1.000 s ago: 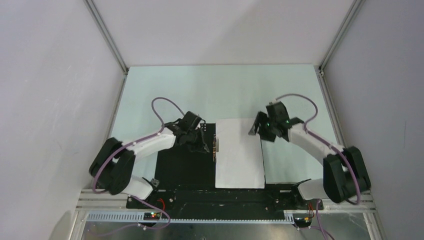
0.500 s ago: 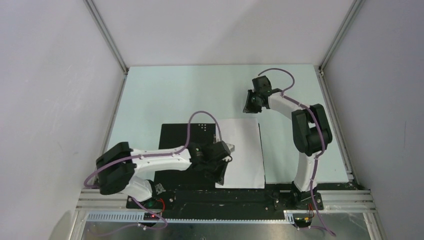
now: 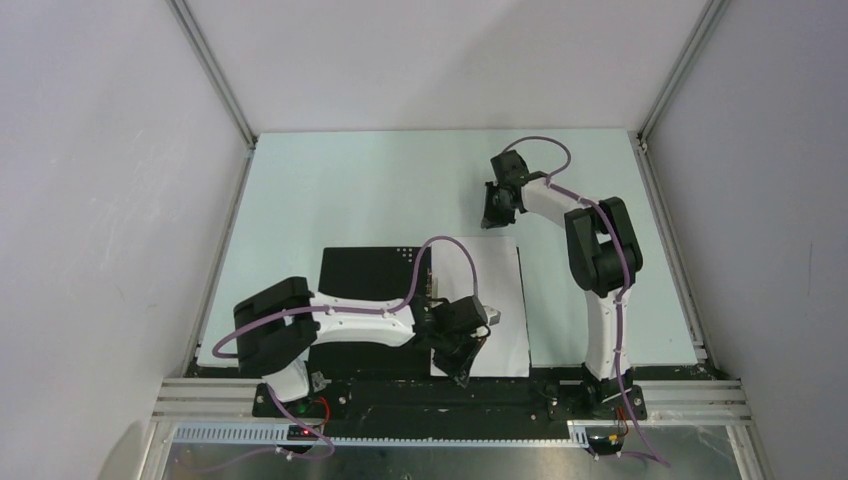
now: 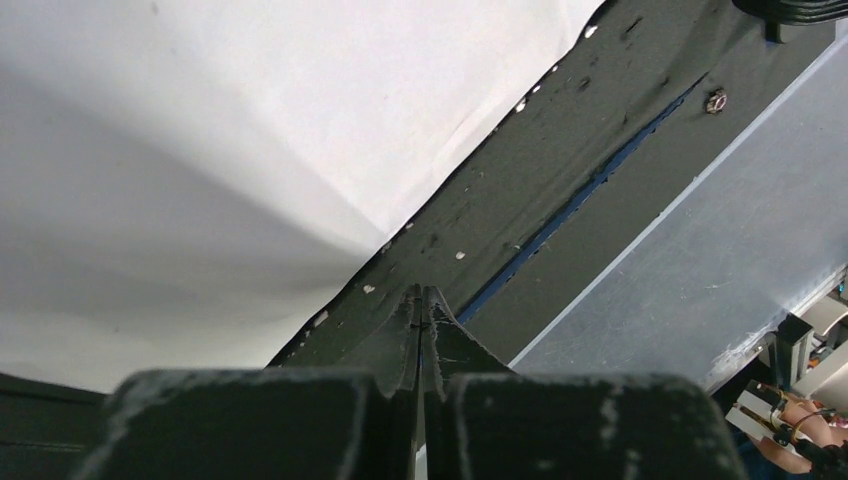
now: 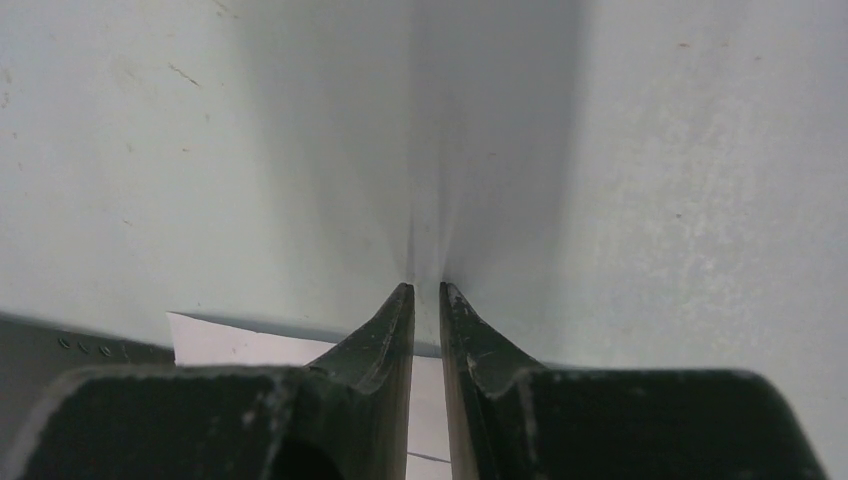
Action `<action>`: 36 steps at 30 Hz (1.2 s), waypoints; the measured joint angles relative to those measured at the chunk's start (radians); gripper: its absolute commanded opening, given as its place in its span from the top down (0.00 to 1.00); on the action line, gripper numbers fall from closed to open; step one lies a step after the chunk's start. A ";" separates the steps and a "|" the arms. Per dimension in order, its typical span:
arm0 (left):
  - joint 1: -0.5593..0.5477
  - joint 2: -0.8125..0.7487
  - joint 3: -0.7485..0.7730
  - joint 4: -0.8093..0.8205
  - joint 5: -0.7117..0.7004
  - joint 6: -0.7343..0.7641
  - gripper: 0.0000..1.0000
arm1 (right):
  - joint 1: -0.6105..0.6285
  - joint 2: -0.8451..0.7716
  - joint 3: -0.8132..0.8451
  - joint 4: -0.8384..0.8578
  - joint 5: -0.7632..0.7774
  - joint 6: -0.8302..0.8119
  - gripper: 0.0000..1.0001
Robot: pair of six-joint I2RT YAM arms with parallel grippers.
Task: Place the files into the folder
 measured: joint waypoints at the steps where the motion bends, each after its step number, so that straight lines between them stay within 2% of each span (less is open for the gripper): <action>1: -0.002 0.005 0.004 0.004 0.003 0.004 1.00 | 0.005 0.002 0.000 -0.002 0.002 0.000 0.80; 12: -0.031 0.047 0.017 0.026 0.013 0.036 0.84 | 0.028 0.002 0.000 -0.005 0.005 0.000 0.81; 36: -0.249 0.097 0.098 0.056 -0.444 0.235 0.87 | 0.022 0.003 -0.006 -0.012 -0.097 0.007 0.81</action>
